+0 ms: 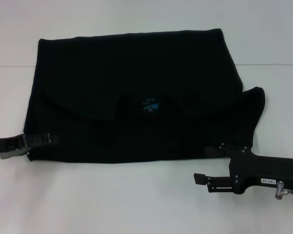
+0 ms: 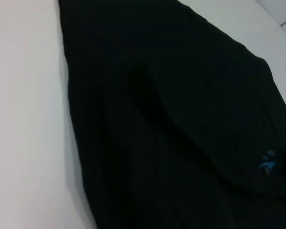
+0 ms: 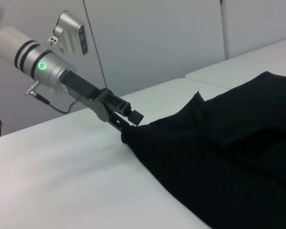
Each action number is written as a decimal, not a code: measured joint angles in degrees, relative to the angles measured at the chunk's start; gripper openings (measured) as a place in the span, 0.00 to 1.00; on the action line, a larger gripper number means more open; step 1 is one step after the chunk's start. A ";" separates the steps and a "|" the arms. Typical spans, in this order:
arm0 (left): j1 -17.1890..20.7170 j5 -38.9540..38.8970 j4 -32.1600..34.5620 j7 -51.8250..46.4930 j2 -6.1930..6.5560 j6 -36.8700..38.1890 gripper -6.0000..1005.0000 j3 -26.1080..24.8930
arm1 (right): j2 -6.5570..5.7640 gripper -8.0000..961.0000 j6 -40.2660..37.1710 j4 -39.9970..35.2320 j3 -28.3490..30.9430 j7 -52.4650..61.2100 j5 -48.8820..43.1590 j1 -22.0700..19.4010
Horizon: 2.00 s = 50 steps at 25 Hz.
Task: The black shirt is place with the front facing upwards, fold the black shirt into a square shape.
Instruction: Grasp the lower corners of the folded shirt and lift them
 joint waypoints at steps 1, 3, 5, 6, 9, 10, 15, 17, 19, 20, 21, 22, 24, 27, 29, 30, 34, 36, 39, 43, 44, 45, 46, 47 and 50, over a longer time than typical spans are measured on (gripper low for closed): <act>0.00 0.00 0.02 0.00 0.00 0.51 0.90 0.05 | 0.00 0.96 0.00 0.00 0.12 0.00 0.03 -0.01; 0.00 0.13 0.08 -0.07 0.03 1.60 0.90 0.48 | 0.00 0.96 0.00 0.00 0.26 0.02 0.08 -0.02; -0.15 0.70 0.30 -0.33 0.12 2.04 0.90 1.27 | 0.00 0.96 -0.01 0.00 0.46 0.03 0.14 -0.08; -0.45 1.69 1.04 -0.51 0.14 1.99 0.90 2.16 | 0.00 0.96 -0.05 0.00 0.67 0.07 0.19 -0.17; -0.54 2.03 1.55 -0.37 -0.10 1.50 0.79 2.87 | 0.00 0.96 -0.21 0.00 0.77 0.12 0.23 -0.20; -0.56 2.06 1.64 -0.37 -0.17 1.18 0.75 3.42 | 0.00 0.96 -0.30 0.00 0.78 0.19 0.23 -0.20; -0.67 2.15 1.68 -0.39 -0.22 0.18 0.59 5.27 | -0.02 0.96 -0.51 -0.06 0.79 0.61 0.24 -0.39; -0.71 2.16 1.69 -0.52 -0.23 0.16 0.53 5.45 | -0.15 0.96 -0.73 -0.08 0.82 0.70 0.24 -0.45; -0.71 2.18 1.76 -0.55 -0.24 0.27 0.47 5.48 | -0.24 0.96 -0.92 -0.23 0.87 1.21 0.24 -0.51; -0.73 2.18 1.81 -0.55 -0.25 0.39 0.43 5.48 | -0.29 0.96 -1.04 -0.38 0.89 1.61 0.24 -0.54; -0.76 2.19 1.84 -0.54 -0.25 0.54 0.39 5.60 | -0.38 0.96 -1.26 -0.54 0.91 2.21 0.24 -0.54; -0.78 2.19 1.85 -0.51 -0.26 0.62 0.35 5.67 | -0.50 0.96 -1.37 -0.68 0.93 2.78 0.24 -0.55; -0.80 2.19 1.86 -0.43 -0.26 0.72 0.28 5.79 | -0.83 0.96 -1.64 -1.16 0.97 4.52 0.24 -0.54; -0.80 2.19 1.86 -0.37 -0.26 0.76 0.17 5.80 | -1.46 0.96 -2.19 -3.46 0.96 9.35 0.25 -0.51; -0.80 2.19 1.86 -0.39 -0.26 0.85 0.10 5.72 | -2.10 0.96 -2.57 -6.59 0.88 16.93 0.16 -0.38; -0.80 2.20 1.87 -0.39 -0.25 0.94 0.06 5.65 | -2.57 0.96 -2.65 -8.42 0.70 21.99 -0.01 -0.23; -0.79 2.20 1.86 -0.38 -0.22 1.34 0.06 5.57 | -6.59 0.95 -2.87 -14.79 -0.86 46.22 -2.73 1.81; -0.78 2.18 1.88 -0.34 -0.18 1.66 0.06 5.52 | -9.25 0.95 -3.26 -16.20 -1.79 58.15 -6.39 3.69; -0.79 2.16 1.94 -0.33 -0.12 1.77 0.06 5.49 | -11.48 0.95 -3.31 -17.04 -2.04 70.28 -12.87 6.82; -0.78 2.07 1.95 -0.33 -0.07 1.98 0.06 5.49 | -11.27 0.95 -2.26 -19.57 -2.37 77.59 -22.96 10.72; -0.78 2.06 1.95 -0.33 -0.07 2.01 0.06 5.48 | -10.92 0.95 -1.87 -19.56 -2.49 78.21 -25.30 11.64; -0.78 2.06 1.95 -0.33 -0.07 2.07 0.06 5.48 | -10.60 0.95 -0.92 -19.12 -2.54 78.48 -26.92 12.47; -0.78 2.06 1.95 -0.34 -0.07 2.09 0.06 5.47 | -10.25 0.95 -0.38 -18.34 -2.63 78.57 -28.06 12.99; -0.78 2.07 1.95 -0.33 -0.05 2.10 0.06 5.45 | -9.99 0.95 0.34 -17.50 -2.70 78.52 -28.52 13.36; -0.78 2.04 1.95 -0.33 0.05 2.16 0.06 5.40 | -9.33 0.95 2.76 -13.95 -3.83 78.27 -28.90 14.18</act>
